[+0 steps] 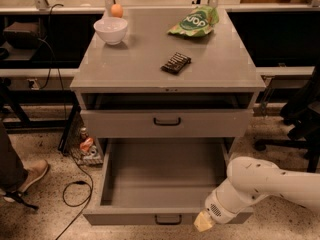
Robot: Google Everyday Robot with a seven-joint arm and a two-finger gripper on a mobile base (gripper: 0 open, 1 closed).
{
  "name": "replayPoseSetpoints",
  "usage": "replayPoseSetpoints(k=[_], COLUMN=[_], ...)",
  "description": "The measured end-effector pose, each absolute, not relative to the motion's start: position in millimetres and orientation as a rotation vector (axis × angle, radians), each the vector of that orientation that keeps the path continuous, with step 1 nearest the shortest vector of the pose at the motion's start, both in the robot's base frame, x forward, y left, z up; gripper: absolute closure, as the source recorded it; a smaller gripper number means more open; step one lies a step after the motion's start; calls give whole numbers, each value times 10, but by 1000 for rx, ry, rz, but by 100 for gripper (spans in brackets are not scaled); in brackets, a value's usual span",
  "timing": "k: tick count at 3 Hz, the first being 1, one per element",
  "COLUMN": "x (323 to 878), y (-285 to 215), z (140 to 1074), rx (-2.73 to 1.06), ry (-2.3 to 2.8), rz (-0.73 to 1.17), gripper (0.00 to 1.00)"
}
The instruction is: Close middle drawer
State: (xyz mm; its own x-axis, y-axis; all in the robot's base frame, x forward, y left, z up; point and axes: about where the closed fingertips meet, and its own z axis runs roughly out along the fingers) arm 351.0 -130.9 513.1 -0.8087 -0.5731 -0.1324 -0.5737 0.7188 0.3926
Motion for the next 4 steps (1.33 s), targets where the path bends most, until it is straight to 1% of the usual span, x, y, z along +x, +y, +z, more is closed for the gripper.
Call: replayPoseSetpoints(k=[1,2,4], x=[3528,3607,3729], y=[-1330,-1436,-1471], z=[5043,4694,3987], rx=[-941,-862,-764], ry=[2912,2905,2939], rz=[680,720,728], gripper=[100,100,100])
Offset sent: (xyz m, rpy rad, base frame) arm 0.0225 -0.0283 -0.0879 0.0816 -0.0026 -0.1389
